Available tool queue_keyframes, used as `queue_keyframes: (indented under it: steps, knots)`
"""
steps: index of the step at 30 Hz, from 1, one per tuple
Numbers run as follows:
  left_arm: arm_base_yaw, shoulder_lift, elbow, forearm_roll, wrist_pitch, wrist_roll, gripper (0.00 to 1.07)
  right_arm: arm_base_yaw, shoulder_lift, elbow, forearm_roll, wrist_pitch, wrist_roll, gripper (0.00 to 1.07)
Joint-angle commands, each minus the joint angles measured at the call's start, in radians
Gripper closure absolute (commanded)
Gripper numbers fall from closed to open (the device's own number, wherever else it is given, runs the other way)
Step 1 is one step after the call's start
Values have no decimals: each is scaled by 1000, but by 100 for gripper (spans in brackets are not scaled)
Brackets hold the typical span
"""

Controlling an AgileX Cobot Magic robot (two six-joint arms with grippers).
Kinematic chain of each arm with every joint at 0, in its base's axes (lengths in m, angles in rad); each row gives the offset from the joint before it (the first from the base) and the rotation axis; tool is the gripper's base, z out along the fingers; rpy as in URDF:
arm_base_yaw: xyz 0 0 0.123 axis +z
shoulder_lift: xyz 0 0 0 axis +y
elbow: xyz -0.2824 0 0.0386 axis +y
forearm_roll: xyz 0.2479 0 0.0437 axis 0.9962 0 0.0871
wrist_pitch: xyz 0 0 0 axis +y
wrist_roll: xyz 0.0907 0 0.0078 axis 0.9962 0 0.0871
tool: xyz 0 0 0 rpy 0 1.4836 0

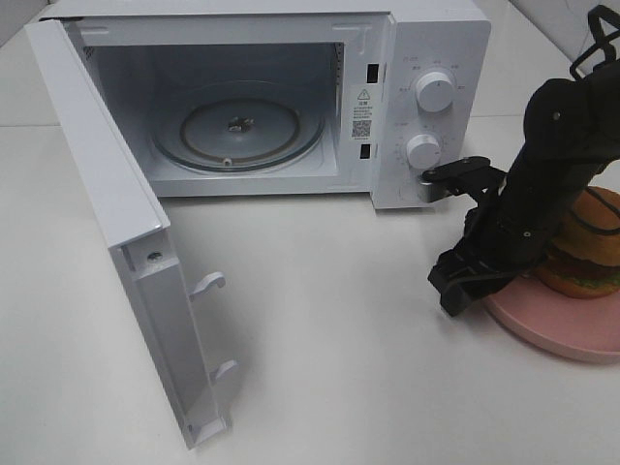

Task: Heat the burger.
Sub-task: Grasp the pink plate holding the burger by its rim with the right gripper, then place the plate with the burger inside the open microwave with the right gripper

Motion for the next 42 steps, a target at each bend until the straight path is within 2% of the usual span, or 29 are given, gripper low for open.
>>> queue_keyframes:
  steps: [1, 2, 5, 7, 8, 10, 25, 30, 34, 39, 42]
  knots:
    - [-1, -20, 2, -4, -10, 3, 106, 1, 20, 4, -2, 11, 10, 59]
    - [-1, -20, 2, -4, -10, 3, 106, 1, 20, 4, -4, 14, 10, 66]
    - [-1, -20, 2, -4, -10, 3, 106, 1, 20, 4, -4, 17, 10, 72]
    - [-1, -20, 2, -4, -10, 3, 106, 1, 20, 4, -4, 24, 10, 92]
    - [-1, -20, 2, -4, -10, 3, 106, 1, 20, 4, -4, 24, 10, 92]
    - [-1, -20, 2, -4, -10, 3, 106, 1, 20, 4, -5, 25, 9, 105]
    - [-1, -20, 2, -4, -10, 2, 106, 1, -31, 5, -60, 58, 3, 107]
    - [-1, -20, 2, -4, -10, 2, 106, 1, -85, 6, -144, 81, 13, 107]
    - [-1, -20, 2, -4, -10, 2, 106, 1, -106, 9, -162, 83, 30, 107]
    - [-1, -20, 2, -4, -10, 2, 106, 4, -135, 55, -163, 58, 30, 107]
    - [-1, -20, 2, -4, -10, 2, 106, 30, -155, 105, -211, 15, 42, 107]
